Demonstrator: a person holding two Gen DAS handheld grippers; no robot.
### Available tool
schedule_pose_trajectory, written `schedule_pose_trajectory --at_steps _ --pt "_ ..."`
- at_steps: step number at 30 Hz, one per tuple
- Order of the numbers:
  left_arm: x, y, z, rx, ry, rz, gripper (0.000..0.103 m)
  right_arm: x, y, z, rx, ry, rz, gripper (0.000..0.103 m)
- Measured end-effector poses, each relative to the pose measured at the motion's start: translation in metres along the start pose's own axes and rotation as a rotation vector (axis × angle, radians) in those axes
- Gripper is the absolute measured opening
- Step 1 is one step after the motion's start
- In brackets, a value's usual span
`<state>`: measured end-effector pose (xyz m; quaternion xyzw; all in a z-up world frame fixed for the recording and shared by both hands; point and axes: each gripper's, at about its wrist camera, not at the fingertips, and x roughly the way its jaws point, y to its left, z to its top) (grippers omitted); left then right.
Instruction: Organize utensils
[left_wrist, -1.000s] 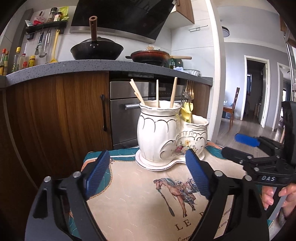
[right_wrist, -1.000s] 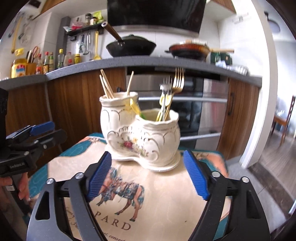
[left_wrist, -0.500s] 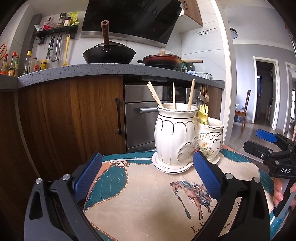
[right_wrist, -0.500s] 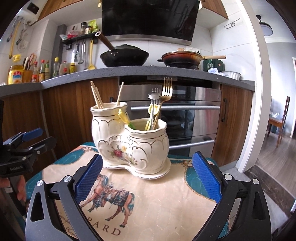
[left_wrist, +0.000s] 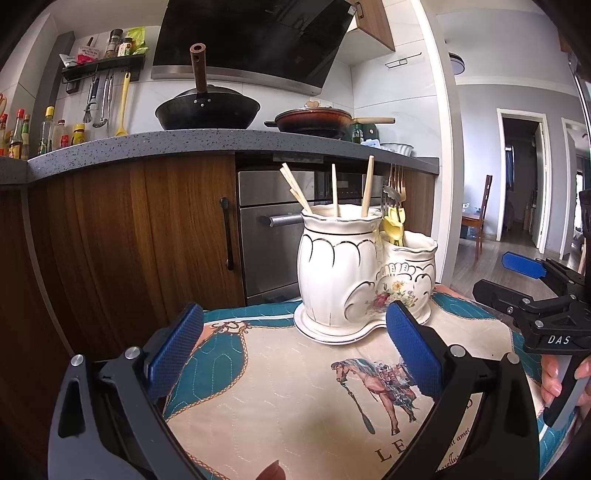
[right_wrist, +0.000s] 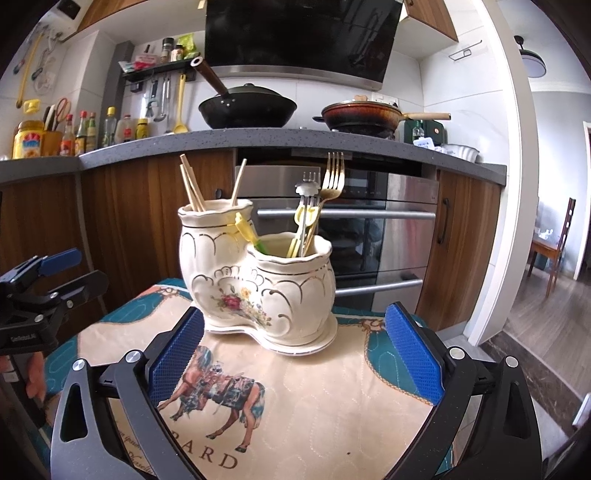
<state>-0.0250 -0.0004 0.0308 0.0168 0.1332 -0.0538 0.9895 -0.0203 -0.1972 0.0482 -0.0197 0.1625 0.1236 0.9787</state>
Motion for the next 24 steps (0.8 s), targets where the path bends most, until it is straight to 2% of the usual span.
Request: schedule_pose_trajectory --at_steps 24 --pt "-0.001 -0.0006 -0.001 0.001 -0.004 -0.013 0.097 0.0035 0.0016 -0.0005 -0.006 0.012 -0.011 0.098"
